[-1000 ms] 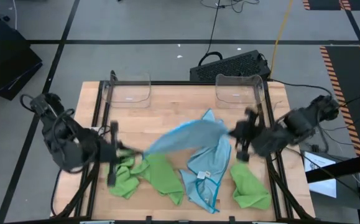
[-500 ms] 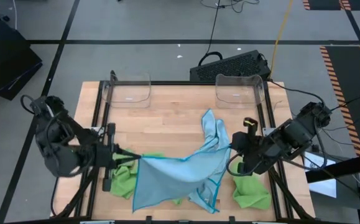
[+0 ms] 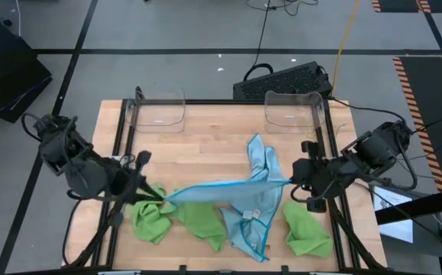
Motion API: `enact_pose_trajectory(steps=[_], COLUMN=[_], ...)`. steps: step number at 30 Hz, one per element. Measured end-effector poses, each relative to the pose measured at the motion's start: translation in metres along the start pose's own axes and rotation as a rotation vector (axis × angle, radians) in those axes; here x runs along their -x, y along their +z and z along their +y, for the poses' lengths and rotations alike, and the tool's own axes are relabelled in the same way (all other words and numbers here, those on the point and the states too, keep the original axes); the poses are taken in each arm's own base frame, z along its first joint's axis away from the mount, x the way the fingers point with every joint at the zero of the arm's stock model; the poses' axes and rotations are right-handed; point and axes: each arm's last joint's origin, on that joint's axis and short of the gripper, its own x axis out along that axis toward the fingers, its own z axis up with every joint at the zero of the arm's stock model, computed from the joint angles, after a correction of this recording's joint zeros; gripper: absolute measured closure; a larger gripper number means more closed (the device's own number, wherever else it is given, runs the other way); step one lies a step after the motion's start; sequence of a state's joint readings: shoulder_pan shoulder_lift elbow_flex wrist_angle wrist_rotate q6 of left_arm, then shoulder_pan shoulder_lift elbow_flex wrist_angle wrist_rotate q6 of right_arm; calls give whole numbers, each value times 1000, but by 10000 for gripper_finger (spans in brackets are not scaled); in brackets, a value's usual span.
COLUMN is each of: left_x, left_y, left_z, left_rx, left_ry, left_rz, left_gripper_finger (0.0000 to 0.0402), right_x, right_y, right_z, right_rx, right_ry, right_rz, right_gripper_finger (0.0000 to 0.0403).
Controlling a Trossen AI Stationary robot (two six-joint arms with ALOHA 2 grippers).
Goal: Fold microfiber towels
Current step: Fold the top left blue microfiber cloth
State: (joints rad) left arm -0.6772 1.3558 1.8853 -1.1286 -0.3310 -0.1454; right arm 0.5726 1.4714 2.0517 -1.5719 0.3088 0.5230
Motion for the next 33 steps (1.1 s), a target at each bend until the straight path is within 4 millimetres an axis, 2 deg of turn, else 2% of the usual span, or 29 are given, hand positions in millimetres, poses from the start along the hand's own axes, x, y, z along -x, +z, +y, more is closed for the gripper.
enact_pose_trajectory(steps=[4, 9, 16, 19, 22, 24, 27, 33], left_x=[-1, -2, 7, 10, 9, 8, 2, -9], left_y=[-7, -20, -36, -39, -41, -42, -37, -21], left_z=[8, 39, 95, 115, 125, 124, 117, 91], left_rx=[7, 53, 125, 176, 235, 259, 265, 217], left_ry=[199, 467, 952, 1026, 975, 898, 771, 646], left_rz=[48, 180, 320, 362, 393, 403, 365, 215], left_gripper_finger=[401, 401, 401, 401, 401, 401, 401, 401], right_x=[-7, -23, -32, -36, -40, -41, -39, -28], right_y=[1, 9, 14, 10, 1, -6, -12, -15], right_z=[-11, -36, -98, -127, -144, -145, -137, -101], right_rx=[24, 37, 23, -26, -83, -106, -119, -128], right_ry=[-106, -307, -682, -755, -718, -622, -485, -344], right_rz=[-15, -13, 41, 95, 112, 107, 65, -35], right_gripper_finger=[397, 401, 401, 401, 401, 401, 401, 401])
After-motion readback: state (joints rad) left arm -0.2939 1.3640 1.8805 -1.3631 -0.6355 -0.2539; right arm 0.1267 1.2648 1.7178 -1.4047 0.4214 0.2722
